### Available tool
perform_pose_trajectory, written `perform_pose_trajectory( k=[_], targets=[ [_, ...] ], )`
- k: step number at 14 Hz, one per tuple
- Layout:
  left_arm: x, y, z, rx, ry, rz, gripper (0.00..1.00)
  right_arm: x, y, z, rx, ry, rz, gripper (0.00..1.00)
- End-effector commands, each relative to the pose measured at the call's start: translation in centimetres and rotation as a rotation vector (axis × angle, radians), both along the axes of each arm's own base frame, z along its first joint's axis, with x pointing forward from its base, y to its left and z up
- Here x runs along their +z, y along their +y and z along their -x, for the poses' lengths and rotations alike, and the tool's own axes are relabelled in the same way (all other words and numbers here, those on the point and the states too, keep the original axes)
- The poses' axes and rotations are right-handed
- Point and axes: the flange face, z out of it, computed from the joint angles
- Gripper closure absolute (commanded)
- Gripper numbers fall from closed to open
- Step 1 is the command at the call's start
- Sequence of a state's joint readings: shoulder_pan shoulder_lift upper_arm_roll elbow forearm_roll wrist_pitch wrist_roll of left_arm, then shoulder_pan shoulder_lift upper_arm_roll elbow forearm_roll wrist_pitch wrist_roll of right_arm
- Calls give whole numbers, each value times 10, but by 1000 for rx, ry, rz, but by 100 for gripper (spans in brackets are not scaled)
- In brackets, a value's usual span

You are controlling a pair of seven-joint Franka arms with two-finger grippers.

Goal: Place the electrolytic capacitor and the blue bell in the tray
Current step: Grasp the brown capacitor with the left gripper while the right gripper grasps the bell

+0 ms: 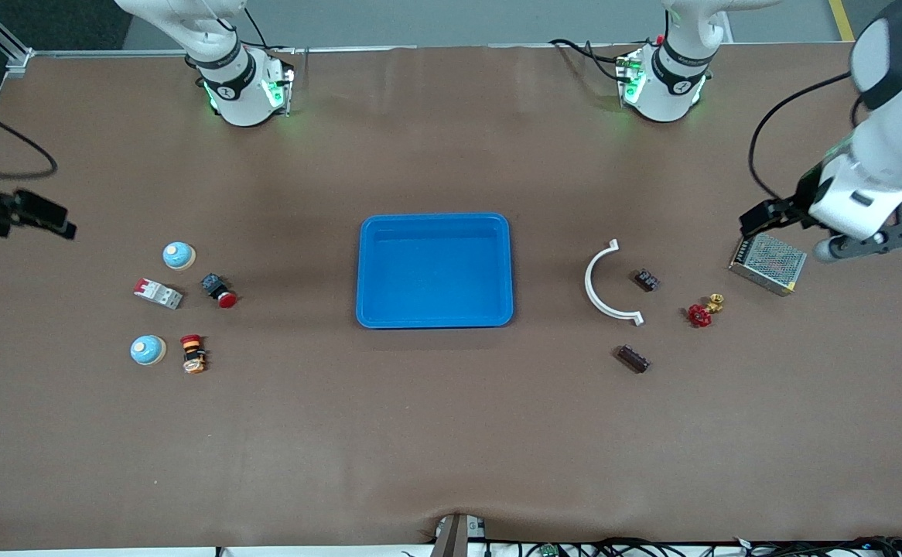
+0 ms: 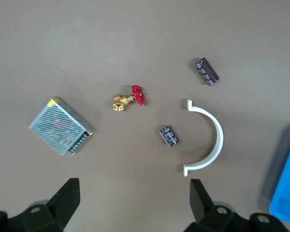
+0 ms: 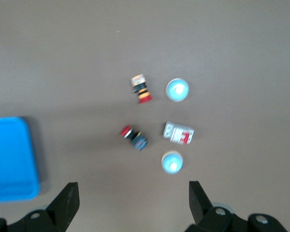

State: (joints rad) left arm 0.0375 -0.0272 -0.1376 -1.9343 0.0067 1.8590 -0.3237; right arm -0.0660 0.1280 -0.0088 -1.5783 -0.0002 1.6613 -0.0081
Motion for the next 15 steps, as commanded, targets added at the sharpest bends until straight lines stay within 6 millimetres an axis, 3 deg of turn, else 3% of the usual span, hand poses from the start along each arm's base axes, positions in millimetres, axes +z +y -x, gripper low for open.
perform_pose_trajectory(
  k=[1, 4, 8, 10, 15],
  targets=[
    [-35, -11, 6, 33, -18, 0, 0, -73, -13, -8, 17, 30, 35, 0],
    [-77, -20, -7, 70, 11, 7, 0, -132, -39, -30, -10, 39, 32, 0],
    [-135, -59, -14, 198, 60, 5, 0, -208, -75, -51, -54, 9, 30, 0],
    [-159, -62, -14, 256, 74, 5, 0, -239, -81, -55, -61, -1, 31, 0],
    [-229, -62, 7, 310, 48, 28, 2, -306, -79, -52, -58, -58, 33, 0]
  ],
)
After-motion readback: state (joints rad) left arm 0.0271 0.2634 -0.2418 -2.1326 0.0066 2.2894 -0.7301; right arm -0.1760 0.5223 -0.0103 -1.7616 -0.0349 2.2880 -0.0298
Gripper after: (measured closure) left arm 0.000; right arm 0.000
